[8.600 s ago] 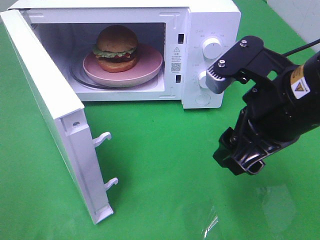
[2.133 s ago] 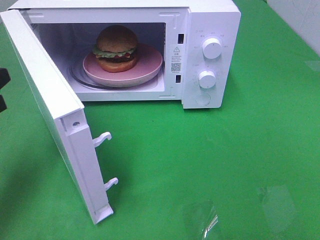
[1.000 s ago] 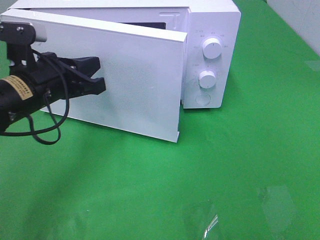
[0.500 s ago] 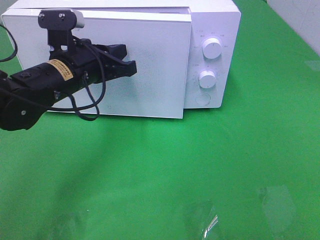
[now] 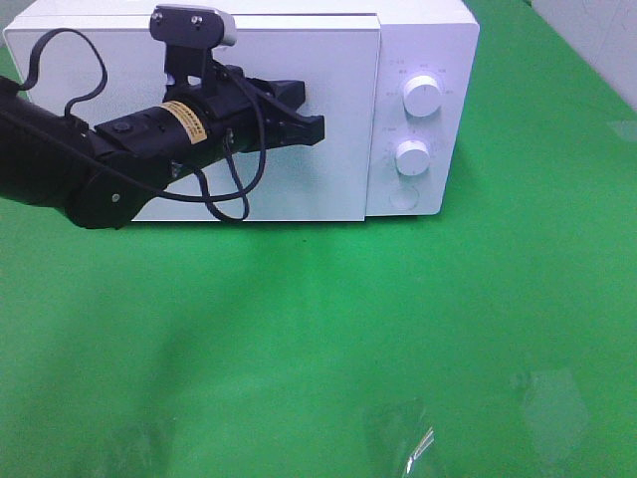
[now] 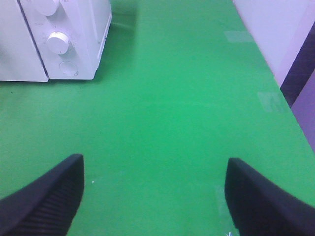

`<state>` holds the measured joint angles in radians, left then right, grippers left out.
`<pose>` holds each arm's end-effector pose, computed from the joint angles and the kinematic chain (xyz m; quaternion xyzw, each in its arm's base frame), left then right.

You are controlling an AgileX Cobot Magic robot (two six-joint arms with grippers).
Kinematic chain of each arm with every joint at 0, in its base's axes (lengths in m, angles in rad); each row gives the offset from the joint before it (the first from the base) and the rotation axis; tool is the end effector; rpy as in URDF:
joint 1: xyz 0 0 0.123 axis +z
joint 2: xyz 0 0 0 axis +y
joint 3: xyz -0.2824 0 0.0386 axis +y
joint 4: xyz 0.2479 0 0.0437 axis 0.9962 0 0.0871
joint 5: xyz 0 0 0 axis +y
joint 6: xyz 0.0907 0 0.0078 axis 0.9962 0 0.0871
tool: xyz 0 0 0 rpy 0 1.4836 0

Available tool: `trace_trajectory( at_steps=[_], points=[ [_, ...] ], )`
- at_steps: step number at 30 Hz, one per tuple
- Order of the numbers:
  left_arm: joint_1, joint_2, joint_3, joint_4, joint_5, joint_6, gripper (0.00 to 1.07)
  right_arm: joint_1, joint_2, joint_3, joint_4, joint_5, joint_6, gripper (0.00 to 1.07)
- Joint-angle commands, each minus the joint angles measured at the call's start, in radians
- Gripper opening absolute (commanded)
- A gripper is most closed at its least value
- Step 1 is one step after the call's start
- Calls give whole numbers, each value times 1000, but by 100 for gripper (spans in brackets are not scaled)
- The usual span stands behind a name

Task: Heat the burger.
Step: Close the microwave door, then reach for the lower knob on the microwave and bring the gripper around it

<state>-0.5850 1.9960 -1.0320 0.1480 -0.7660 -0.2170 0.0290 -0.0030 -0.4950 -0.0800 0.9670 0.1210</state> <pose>0.3441 -0.2390 0.1750 0.2086 0.7171 -0.2620 0.6112 -0.0011 -0.0060 0.2837 0.0377 0.8269 0.0021 0.5611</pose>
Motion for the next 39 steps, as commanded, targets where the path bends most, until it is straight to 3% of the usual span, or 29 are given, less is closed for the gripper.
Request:
trace_trajectory(
  at_steps=[1, 4, 10, 17, 18, 19, 20, 21, 22, 23, 24, 25, 26, 27, 30, 32, 33, 34, 39],
  points=[
    [19, 20, -61, -143, -1, 22, 0, -6, -28, 2, 1, -8, 9, 76],
    [19, 34, -73, -174, 3, 34, 0, -6, -28, 2, 1, -8, 9, 76],
    [7, 25, -64, -148, 35, 14, 0, -6, -28, 2, 1, -8, 9, 76],
    [-61, -57, 41, -142, 65, 12, 1, -6, -28, 2, 1, -8, 9, 76],
    [-80, -81, 90, -142, 68, 12, 8, -6, -28, 2, 1, -8, 9, 76],
    [-80, -81, 90, -142, 68, 12, 8, -6, -28, 2, 1, -8, 9, 76],
    [-94, -108, 129, -142, 91, 12, 20, -6, -28, 2, 1, -8, 9, 76],
    [-94, -108, 129, -142, 91, 12, 20, -6, -28, 2, 1, -8, 9, 76],
    [-109, -137, 165, -142, 149, 12, 42, -6, -28, 2, 1, -8, 9, 76],
    [-109, -137, 165, -142, 149, 12, 42, -6, -28, 2, 1, -8, 9, 76],
    [-114, -160, 186, -142, 223, 12, 69, -6, -28, 2, 1, -8, 9, 76],
    [-118, -173, 192, -142, 267, 12, 80, -6, -28, 2, 1, -8, 9, 76],
    [-118, -173, 192, -142, 267, 12, 80, -6, -28, 2, 1, -8, 9, 76],
    [-119, -200, 191, -142, 425, 12, 99, -6, -28, 2, 1, -8, 9, 76],
    [-119, -239, 190, -142, 576, 12, 102, -6, -28, 2, 1, -8, 9, 76],
    [-106, -324, 190, -142, 832, 12, 101, -6, -28, 2, 1, -8, 9, 76],
    [-106, -324, 190, -142, 832, 12, 101, -6, -28, 2, 1, -8, 9, 76],
    [-90, -365, 189, -142, 973, 12, 101, -6, -28, 2, 1, -8, 9, 76],
    [-40, -454, 188, -142, 1203, 12, 101, -6, -28, 2, 1, -8, 9, 76]
  ],
)
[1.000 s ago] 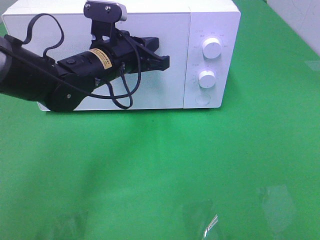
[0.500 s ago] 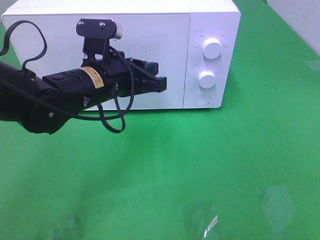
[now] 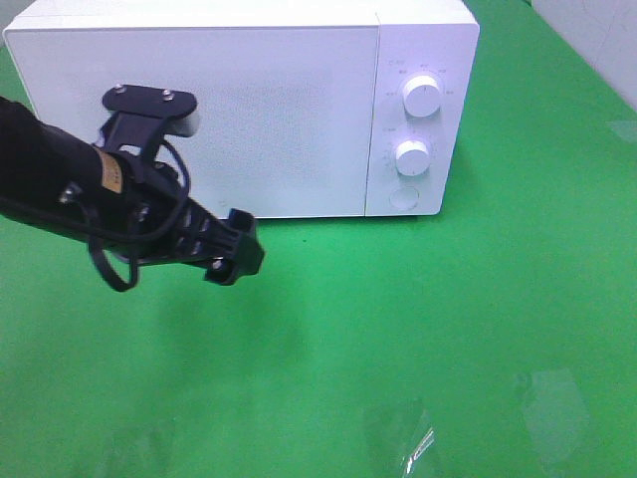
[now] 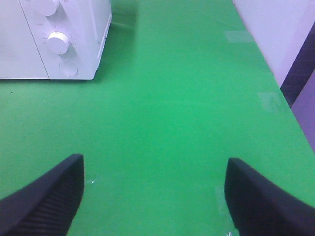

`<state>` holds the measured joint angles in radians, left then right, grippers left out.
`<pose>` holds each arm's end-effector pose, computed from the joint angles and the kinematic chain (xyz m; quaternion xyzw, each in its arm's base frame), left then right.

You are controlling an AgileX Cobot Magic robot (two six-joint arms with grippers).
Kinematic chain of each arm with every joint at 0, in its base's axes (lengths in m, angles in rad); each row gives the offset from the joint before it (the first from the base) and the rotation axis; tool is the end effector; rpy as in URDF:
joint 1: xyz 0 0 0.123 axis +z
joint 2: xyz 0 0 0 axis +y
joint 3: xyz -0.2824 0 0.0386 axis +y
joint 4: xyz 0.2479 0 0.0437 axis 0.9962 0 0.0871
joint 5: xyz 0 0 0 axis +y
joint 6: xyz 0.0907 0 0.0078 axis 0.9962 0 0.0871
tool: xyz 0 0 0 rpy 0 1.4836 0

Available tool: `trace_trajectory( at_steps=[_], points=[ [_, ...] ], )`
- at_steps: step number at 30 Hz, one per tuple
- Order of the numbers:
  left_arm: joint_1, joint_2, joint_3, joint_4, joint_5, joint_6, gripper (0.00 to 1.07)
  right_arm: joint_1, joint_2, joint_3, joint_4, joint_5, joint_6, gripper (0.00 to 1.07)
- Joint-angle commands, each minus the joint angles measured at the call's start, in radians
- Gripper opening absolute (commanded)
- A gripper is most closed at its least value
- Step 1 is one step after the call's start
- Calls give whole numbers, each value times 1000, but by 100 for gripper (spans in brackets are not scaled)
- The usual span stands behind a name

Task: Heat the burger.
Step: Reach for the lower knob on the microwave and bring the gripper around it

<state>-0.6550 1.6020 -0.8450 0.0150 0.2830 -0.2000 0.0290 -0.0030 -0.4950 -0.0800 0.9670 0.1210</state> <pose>0.2463 -0.1887 0.1913 0.2209 0.9267 -0.1223 0.2785 -0.0011 -0.0060 0.2837 0.0377 0.8269 0.0021 0.5611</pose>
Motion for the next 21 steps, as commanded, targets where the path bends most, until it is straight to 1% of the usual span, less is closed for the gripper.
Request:
trace_trajectory(
  at_steps=[1, 2, 3, 4, 5, 6, 7, 8, 10, 11, 12, 13, 14, 15, 16, 17, 18, 19, 20, 21],
  points=[
    [41, -85, 1, -8, 208, -5, 101, -6, -28, 2, 1, -8, 9, 76],
    [41, -85, 1, -8, 208, -5, 101, -6, -28, 2, 1, -8, 9, 76],
    [70, -130, 1, -3, 288, -5, 101, -6, -28, 2, 1, -8, 9, 76],
    [70, -130, 1, -3, 288, -5, 101, -6, -28, 2, 1, -8, 9, 76],
    [93, -181, 1, 21, 354, 1, 101, -6, -28, 2, 1, -8, 9, 76],
    [93, -181, 1, 21, 354, 1, 101, -6, -28, 2, 1, -8, 9, 76],
    [108, -220, 1, 49, 412, -1, 101, -6, -28, 2, 1, -8, 9, 76],
    [108, -220, 1, 49, 412, -1, 101, -6, -28, 2, 1, -8, 9, 76],
    [131, -314, 4, 80, 568, -6, 101, -6, -28, 2, 1, -8, 9, 76],
    [131, -314, 4, 80, 568, -6, 101, -6, -28, 2, 1, -8, 9, 76],
    [161, -343, 4, 74, 615, -16, 101, -6, -28, 2, 1, -8, 9, 76],
    [161, -343, 4, 74, 615, -16, 101, -6, -28, 2, 1, -8, 9, 76],
    [223, -365, 4, 60, 664, -14, 101, -6, -28, 2, 1, -8, 9, 76],
    [223, -365, 4, 60, 664, -14, 101, -6, -28, 2, 1, -8, 9, 76],
    [254, -372, 4, 50, 683, -6, 101, -6, -28, 2, 1, -8, 9, 76],
    [254, -372, 4, 50, 683, -6, 101, -6, -28, 2, 1, -8, 9, 76],
    [343, -383, 4, 26, 723, 33, 101, -6, -28, 2, 1, -8, 9, 76],
    [343, -383, 4, 26, 723, 33, 101, -6, -28, 2, 1, -8, 9, 76],
    [422, -394, 4, -9, 751, 86, 101, -6, -28, 2, 1, -8, 9, 76],
    [422, -394, 4, -9, 751, 86, 101, -6, -28, 2, 1, -8, 9, 76]
  ],
)
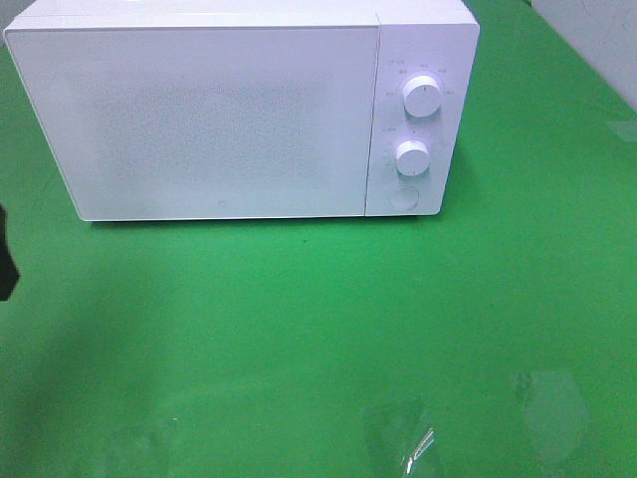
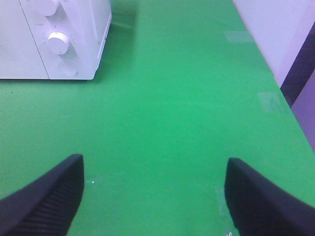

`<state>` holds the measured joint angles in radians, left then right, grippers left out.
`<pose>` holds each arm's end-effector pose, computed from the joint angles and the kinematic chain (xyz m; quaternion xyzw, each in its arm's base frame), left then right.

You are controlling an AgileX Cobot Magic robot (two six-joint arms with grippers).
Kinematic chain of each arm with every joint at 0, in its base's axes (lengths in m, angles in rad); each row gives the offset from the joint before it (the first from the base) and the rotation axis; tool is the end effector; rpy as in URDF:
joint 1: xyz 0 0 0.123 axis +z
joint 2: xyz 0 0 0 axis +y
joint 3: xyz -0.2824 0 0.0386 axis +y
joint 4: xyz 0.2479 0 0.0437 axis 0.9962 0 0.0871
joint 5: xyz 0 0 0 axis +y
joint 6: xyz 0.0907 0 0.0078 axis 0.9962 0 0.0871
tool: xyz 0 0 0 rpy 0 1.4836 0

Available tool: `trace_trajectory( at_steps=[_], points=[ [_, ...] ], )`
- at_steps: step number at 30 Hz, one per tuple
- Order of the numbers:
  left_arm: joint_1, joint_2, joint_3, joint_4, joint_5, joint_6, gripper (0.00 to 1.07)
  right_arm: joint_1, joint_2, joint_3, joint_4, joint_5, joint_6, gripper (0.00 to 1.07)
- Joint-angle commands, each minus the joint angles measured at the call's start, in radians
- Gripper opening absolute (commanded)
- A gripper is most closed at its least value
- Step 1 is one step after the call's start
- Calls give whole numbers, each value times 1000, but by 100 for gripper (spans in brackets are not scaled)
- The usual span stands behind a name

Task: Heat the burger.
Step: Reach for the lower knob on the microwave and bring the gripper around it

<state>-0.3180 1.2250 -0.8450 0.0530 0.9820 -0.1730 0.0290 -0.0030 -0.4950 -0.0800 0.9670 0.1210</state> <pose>0.2040 -0.0629 0.2634 0.0829 0.9853 -0.0126 0.1488 -0.0011 -0.0060 0.2837 0.0377 0.8269 0.0021 0.5611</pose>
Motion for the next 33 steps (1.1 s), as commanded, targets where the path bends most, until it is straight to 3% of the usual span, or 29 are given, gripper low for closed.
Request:
trace_trajectory(
  at_steps=[1, 2, 3, 4, 7, 9, 16, 24, 33],
  points=[
    [167, -30, 4, -107, 76, 113, 101, -6, -28, 2, 1, -8, 9, 76],
    [228, -49, 4, -170, 89, 138, 101, -6, -28, 2, 1, -8, 9, 76],
    [228, -49, 4, -170, 89, 138, 101, -6, -28, 2, 1, -8, 9, 76],
    [278, -74, 4, -208, 103, 159, 101, -6, -28, 2, 1, -8, 9, 76],
    [314, -119, 19, -208, 122, 173, 101, -6, -28, 2, 1, -8, 9, 76],
    [314, -119, 19, -208, 122, 173, 101, -6, -28, 2, 1, -8, 9, 76],
    [314, -324, 170, -150, 107, 173, 101, -6, -28, 2, 1, -8, 9, 76],
    [314, -664, 330, -131, 91, 173, 101, -6, -28, 2, 1, -8, 9, 76],
    [314, -1020, 327, -116, 89, 173, 101, -6, -28, 2, 2, -8, 10, 76]
  ],
)
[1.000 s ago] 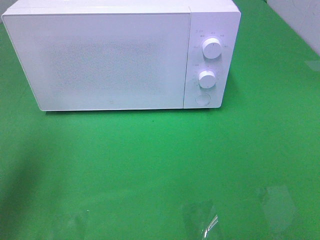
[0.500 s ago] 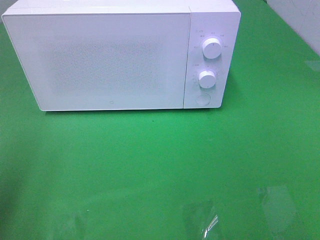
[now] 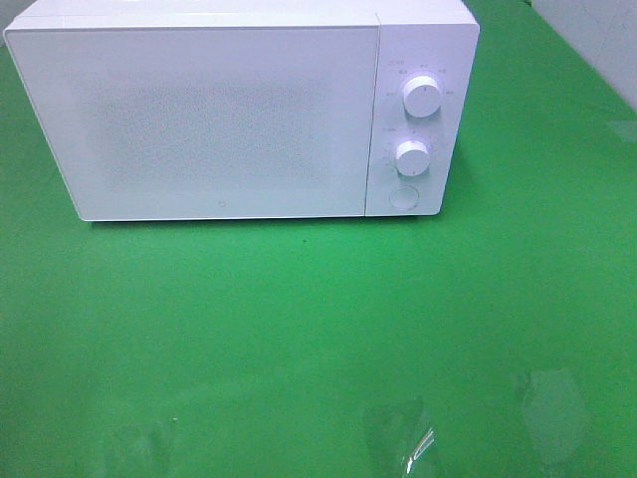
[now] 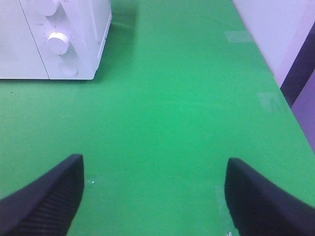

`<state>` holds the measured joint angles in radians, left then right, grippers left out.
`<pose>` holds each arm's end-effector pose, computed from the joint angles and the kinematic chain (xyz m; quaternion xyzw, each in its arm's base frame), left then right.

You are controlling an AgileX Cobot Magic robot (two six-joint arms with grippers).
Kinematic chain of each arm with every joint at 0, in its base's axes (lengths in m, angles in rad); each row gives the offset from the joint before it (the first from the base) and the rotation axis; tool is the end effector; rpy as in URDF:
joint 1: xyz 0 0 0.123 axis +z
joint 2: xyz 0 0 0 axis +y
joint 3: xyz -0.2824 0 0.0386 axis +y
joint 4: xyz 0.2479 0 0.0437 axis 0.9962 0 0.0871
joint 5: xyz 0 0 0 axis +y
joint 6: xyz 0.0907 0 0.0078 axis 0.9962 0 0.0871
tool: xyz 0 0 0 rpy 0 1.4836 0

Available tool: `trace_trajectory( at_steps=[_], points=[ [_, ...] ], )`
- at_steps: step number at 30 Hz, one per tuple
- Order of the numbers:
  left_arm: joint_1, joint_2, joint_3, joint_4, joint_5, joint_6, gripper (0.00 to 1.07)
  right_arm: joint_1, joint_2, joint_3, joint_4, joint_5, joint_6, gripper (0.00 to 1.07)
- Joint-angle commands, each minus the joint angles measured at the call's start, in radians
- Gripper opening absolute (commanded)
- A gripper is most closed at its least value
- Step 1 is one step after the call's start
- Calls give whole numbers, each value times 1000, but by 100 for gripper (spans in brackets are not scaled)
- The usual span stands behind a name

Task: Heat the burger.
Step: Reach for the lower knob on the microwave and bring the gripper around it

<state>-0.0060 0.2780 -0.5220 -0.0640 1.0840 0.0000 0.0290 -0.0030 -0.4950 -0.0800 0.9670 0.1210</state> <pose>0.0353 -0.0054 0.2777 0.0003 0.9171 -0.0331 0.3974 -0.0011 -0.0060 0.2837 0.0377 0.8269 0.0021 0.5611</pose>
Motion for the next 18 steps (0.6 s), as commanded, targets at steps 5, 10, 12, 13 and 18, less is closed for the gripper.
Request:
trace_trajectory(
  at_steps=[5, 10, 12, 13, 18],
  points=[
    [2, -157, 4, 1, -13, 0, 101, -6, -28, 2, 2, -8, 10, 76],
    [2, -303, 4, 1, -13, 0, 101, -6, -28, 2, 2, -8, 10, 76],
    [2, -306, 5, 1, -13, 0, 101, -6, -28, 2, 2, -8, 10, 76],
    [2, -300, 5, 0, -13, 0, 101, -6, -28, 2, 2, -8, 10, 76],
    [2, -301, 5, 1, -13, 0, 101, -6, -28, 2, 2, -8, 10, 76]
  ],
)
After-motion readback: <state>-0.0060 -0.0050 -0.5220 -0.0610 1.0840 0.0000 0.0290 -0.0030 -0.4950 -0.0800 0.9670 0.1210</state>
